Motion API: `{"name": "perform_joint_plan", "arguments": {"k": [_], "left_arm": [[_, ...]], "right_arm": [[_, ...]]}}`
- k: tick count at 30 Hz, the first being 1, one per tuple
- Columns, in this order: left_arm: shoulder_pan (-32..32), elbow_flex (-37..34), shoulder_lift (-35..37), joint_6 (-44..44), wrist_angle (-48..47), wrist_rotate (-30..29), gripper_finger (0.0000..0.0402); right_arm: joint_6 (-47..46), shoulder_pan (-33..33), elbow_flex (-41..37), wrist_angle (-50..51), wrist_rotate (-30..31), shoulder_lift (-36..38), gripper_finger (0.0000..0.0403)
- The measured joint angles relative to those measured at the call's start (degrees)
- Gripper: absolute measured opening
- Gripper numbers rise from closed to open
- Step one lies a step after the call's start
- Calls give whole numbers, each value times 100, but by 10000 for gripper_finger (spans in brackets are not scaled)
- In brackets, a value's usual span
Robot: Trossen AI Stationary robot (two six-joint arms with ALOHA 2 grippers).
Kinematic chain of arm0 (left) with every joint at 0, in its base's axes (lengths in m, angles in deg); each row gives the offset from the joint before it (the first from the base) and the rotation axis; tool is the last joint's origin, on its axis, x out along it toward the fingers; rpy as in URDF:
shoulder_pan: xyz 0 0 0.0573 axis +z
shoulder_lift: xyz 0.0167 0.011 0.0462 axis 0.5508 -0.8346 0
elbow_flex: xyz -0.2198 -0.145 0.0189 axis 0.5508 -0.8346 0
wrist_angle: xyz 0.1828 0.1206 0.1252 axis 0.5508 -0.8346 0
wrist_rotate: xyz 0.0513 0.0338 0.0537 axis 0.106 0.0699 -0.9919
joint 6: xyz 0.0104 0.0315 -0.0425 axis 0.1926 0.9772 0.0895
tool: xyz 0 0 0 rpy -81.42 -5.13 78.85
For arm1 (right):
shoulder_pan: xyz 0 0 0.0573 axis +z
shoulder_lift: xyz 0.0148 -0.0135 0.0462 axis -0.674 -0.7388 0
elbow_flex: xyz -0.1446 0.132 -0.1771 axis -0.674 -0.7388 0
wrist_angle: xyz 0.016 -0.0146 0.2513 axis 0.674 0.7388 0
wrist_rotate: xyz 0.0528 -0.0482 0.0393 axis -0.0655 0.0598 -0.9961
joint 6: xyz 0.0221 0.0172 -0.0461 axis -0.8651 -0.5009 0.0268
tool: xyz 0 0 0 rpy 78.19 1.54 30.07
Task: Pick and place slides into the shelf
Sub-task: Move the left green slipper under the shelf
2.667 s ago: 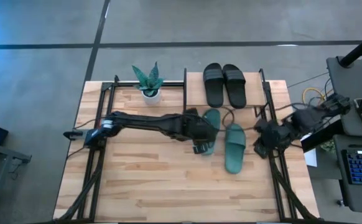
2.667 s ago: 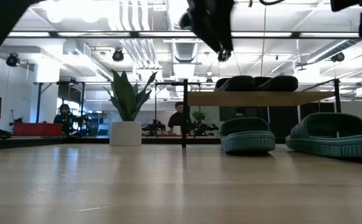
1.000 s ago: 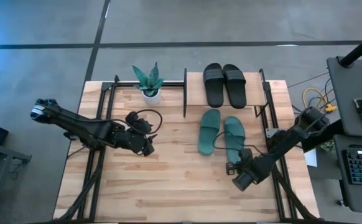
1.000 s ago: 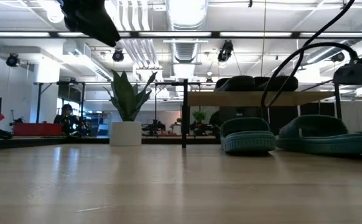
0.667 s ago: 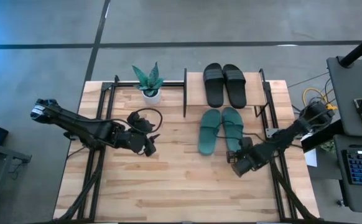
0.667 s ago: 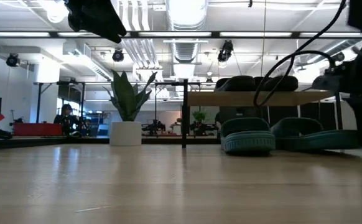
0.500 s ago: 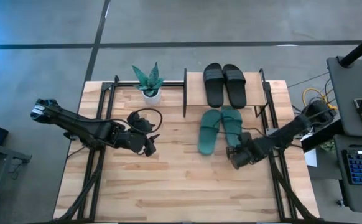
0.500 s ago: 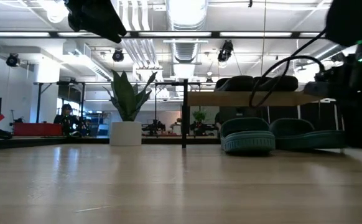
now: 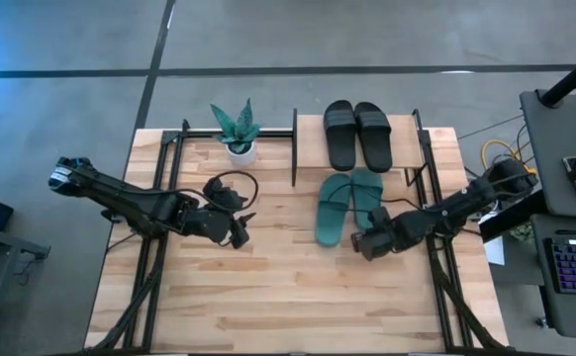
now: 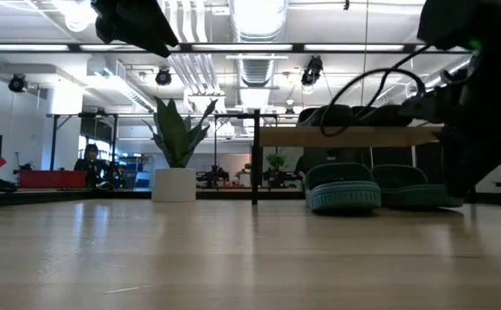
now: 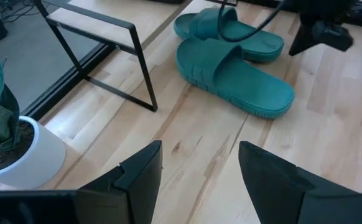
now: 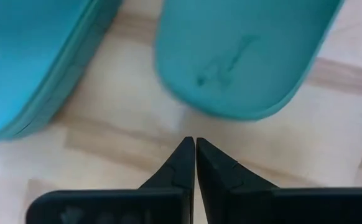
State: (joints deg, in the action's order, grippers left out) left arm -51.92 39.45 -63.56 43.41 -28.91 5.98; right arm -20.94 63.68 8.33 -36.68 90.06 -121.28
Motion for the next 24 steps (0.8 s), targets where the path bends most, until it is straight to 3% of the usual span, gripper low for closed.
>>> {"name": "perform_joint_plan", "arguments": {"k": [3, 7, 14, 19, 24], "left_arm": [[0, -9, 0, -142, 0, 89, 198], [0, -158, 0, -135, 25, 697, 198], [1, -758, 0, -134, 762, 1001, 198], [7, -1289, -313, 184, 2138, 1585, 198], [28, -1406, -1093, 836, 3358, 1783, 198]], "right_arm": [[26, 175, 153, -10, 7, 0, 9], [354, 452, 409, -214, 130, 0, 9], [924, 542, 562, -1665, 296, -138, 9], [631, 768, 999, -1379, 1790, -80, 9], [528, 906, 1903, 382, 2701, 48, 9]]}}
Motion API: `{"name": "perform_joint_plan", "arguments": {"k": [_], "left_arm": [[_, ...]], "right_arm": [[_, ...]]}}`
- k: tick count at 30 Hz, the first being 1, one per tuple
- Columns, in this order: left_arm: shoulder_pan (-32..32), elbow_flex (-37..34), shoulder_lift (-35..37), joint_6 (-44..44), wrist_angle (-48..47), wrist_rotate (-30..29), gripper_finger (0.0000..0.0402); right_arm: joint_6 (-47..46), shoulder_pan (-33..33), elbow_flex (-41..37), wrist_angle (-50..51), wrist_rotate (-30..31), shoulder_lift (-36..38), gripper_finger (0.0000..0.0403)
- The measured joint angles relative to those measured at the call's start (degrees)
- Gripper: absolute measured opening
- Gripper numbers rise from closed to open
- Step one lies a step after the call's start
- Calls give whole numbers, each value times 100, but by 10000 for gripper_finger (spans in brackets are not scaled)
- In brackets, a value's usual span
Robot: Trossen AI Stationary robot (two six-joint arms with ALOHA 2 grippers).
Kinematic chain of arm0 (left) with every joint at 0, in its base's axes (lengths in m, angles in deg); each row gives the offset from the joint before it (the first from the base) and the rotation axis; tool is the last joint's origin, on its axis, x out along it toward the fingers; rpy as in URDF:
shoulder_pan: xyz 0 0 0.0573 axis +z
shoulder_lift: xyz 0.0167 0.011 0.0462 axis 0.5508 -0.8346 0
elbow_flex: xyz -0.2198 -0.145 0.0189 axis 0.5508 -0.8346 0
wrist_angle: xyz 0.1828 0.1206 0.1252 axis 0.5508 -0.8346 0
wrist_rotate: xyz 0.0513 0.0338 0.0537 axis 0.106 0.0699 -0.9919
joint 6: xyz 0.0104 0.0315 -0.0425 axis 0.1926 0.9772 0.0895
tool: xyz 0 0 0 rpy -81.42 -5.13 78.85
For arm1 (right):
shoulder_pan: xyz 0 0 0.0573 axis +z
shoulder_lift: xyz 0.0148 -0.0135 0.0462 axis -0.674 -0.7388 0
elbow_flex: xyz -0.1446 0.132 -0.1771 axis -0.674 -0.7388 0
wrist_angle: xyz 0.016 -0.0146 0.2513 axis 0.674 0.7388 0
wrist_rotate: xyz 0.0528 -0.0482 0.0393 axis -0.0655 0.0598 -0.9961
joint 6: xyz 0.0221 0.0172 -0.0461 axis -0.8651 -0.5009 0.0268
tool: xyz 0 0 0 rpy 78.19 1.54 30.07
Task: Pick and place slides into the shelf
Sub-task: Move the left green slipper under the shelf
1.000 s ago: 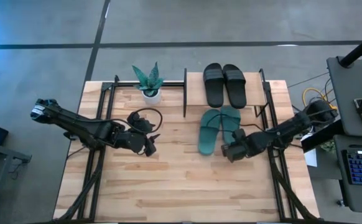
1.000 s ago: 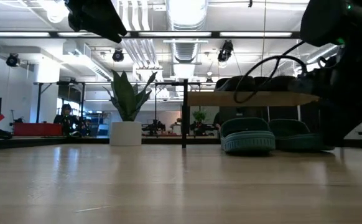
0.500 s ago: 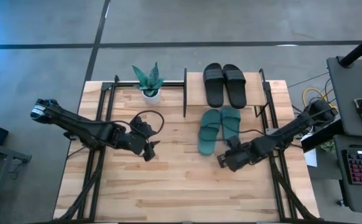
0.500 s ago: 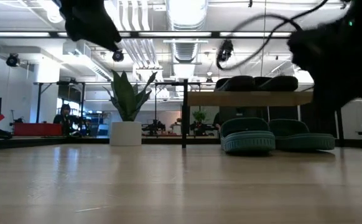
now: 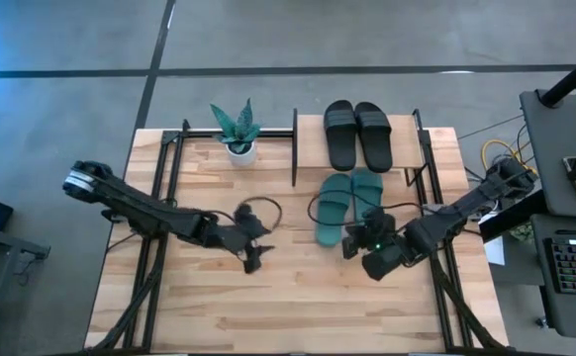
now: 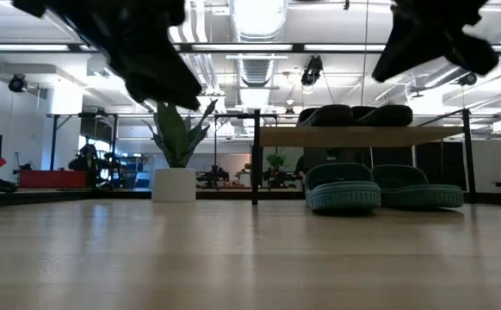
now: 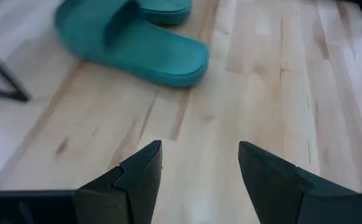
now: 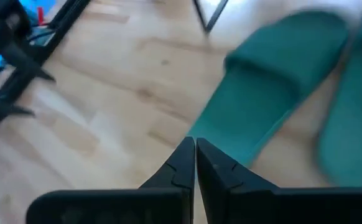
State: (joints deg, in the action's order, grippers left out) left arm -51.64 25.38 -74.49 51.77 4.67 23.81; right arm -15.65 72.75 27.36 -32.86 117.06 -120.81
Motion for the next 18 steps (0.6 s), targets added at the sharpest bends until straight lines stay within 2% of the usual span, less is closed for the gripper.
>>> {"name": "perform_joint_plan", "arguments": {"k": [4, 6, 9, 13, 18], "left_arm": [[97, 266, -834, 312, 657, 100, 198], [196, 477, -1268, 405, 1111, 415, 198], [363, 778, -1866, 412, 1338, 860, 198], [498, 1261, -2490, 415, 1385, 960, 198], [591, 1846, -3041, 599, 1465, 1287, 198]], "right_arm": [[73, 9, 709, 1294, 63, 3, 9], [68, 11, 1010, 1862, 149, 14, 9], [53, 14, 1448, 2287, 495, 62, 9], [231, 11, 1961, 2760, 771, 129, 9], [506, 13, 2295, 3174, 809, 145, 9]]}}
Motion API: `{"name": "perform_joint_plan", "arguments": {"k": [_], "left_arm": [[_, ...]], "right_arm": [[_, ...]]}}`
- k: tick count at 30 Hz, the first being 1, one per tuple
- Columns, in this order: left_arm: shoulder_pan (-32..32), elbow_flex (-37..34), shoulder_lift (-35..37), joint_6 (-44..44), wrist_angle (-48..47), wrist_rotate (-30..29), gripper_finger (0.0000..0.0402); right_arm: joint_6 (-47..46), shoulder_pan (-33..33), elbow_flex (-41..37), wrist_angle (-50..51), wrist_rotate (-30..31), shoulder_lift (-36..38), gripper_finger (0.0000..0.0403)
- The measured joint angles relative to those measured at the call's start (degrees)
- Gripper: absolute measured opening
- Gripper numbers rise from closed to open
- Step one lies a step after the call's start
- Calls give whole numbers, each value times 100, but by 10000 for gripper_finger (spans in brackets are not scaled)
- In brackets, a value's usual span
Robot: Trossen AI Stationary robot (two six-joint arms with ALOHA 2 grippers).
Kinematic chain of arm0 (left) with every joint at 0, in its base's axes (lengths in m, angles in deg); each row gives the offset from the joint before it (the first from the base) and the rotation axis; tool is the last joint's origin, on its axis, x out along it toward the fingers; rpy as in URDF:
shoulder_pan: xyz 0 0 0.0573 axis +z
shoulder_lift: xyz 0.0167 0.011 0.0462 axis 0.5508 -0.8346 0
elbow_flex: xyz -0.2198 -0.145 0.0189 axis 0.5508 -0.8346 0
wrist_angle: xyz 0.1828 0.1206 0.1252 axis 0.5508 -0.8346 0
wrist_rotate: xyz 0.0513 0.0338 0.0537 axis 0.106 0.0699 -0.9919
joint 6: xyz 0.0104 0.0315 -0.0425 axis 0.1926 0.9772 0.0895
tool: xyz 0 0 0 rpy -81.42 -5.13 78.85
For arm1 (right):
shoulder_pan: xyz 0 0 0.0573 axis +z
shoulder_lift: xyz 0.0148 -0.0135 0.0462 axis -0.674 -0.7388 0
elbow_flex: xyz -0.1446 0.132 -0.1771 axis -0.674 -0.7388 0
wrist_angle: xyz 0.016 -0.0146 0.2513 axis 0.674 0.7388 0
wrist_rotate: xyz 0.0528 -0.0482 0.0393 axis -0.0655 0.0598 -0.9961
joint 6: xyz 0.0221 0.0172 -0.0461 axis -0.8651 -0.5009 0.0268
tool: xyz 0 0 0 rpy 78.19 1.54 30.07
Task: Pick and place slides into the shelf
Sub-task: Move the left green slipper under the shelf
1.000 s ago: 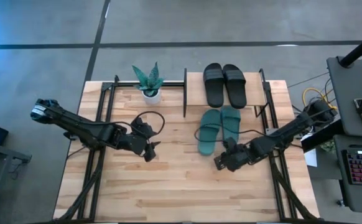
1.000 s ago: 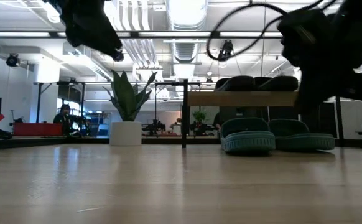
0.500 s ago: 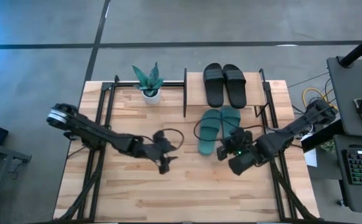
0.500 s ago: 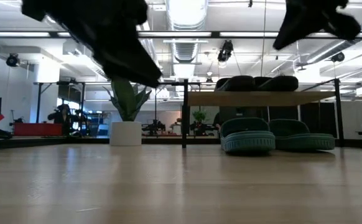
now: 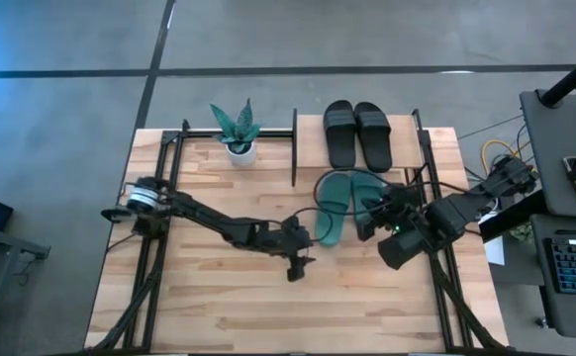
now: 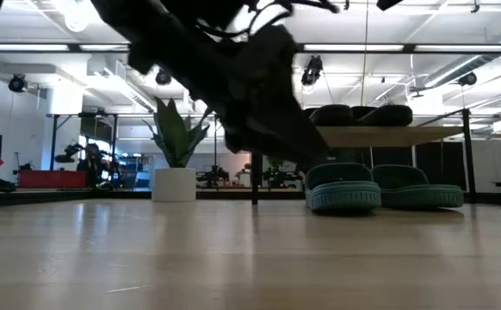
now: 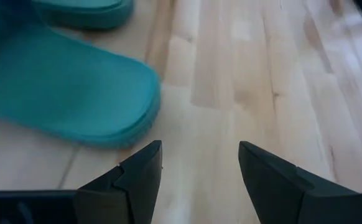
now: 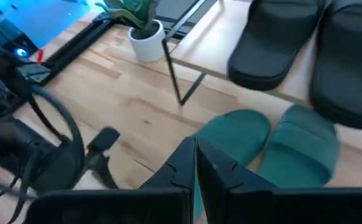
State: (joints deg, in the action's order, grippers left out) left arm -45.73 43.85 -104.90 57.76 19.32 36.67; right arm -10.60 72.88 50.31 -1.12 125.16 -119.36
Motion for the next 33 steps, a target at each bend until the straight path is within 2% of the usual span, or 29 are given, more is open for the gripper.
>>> {"name": "perform_joint_plan", "arguments": {"k": [7, 21, 27, 33], "left_arm": [[176, 507, -595, 82, -73, 420, 190], [725, 782, -804, 429, -62, 667, 41], [1023, 766, -806, 668, -64, 694, 7], [1434, 821, -805, 715, -65, 678, 0]], "right_arm": [[3, 0, 51, 233, -4, 8, 9], [2, 2, -1, 574, -42, 77, 9], [-94, 2, -1, 761, -24, 90, 9], [-188, 2, -1, 814, -23, 91, 9]]}}
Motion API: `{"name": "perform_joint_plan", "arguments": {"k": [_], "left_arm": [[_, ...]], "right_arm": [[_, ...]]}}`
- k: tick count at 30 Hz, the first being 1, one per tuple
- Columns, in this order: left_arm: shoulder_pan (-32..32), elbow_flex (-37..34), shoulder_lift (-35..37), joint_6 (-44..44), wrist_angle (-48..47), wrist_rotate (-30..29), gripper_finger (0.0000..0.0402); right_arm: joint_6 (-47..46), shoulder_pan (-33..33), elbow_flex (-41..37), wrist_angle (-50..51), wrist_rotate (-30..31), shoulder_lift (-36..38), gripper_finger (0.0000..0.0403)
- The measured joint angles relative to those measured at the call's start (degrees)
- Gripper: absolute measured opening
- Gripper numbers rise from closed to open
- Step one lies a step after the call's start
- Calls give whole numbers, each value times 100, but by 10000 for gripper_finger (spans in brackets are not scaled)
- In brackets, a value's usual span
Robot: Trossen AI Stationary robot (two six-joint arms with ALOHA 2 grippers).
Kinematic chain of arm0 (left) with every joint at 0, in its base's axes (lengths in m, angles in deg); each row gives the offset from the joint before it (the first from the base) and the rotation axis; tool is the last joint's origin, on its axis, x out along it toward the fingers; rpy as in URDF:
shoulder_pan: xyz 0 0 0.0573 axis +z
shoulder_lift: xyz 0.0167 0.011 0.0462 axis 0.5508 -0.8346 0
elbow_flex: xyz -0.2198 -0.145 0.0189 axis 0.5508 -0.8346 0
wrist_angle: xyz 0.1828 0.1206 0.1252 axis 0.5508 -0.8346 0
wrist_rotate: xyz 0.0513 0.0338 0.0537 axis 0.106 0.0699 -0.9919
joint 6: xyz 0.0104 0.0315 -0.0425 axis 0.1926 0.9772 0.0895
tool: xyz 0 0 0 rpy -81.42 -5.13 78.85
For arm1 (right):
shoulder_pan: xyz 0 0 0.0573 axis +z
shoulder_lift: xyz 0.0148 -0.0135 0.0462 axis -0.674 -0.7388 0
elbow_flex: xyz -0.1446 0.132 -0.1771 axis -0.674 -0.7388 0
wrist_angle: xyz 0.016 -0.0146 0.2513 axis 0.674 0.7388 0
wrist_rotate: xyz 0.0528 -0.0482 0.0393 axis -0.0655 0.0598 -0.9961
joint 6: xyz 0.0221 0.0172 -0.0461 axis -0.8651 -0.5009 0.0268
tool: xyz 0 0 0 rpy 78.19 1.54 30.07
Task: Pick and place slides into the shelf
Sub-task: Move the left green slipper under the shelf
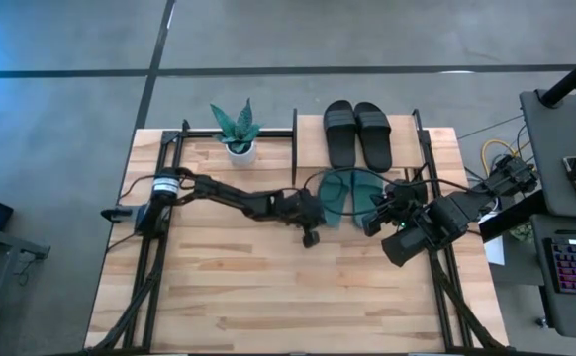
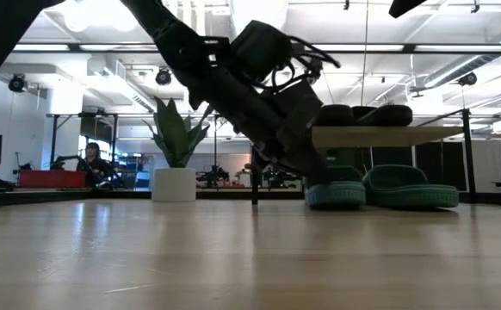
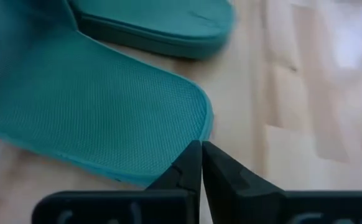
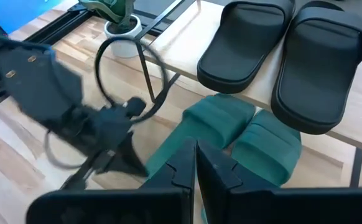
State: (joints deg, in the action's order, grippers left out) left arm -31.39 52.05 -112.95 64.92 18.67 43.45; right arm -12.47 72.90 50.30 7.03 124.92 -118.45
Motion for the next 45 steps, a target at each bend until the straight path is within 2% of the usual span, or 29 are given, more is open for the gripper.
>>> {"name": "perform_joint_plan", "arguments": {"k": [8, 12, 17, 22, 27, 33, 37, 45], "left_arm": [[283, 33, 35, -15, -12, 20, 0], [57, 33, 208, -6, 12, 294, 0], [-313, -102, 289, -15, -10, 211, 0], [-374, -159, 19, 130, -32, 79, 0], [-242, 117, -343, 329, 32, -321, 0], [-46, 613, -754, 323, 45, -362, 0], [26, 1025, -1004, 493, -15, -789, 0], [191, 1747, -1523, 780, -78, -940, 0]], "right_arm": [[-121, 0, 0, 17, 1, -1, 9], [-121, -4, -2, 19, 4, -1, 9], [-195, -4, -9, 28, 8, -4, 9], [-227, -4, -41, 33, 8, -8, 9], [-228, -4, -59, 28, 2, -10, 9], [-260, -2, -66, 30, -44, -10, 9], [-269, -2, -76, 30, -75, -10, 9], [-272, -2, -124, 33, -196, -8, 9]]}}
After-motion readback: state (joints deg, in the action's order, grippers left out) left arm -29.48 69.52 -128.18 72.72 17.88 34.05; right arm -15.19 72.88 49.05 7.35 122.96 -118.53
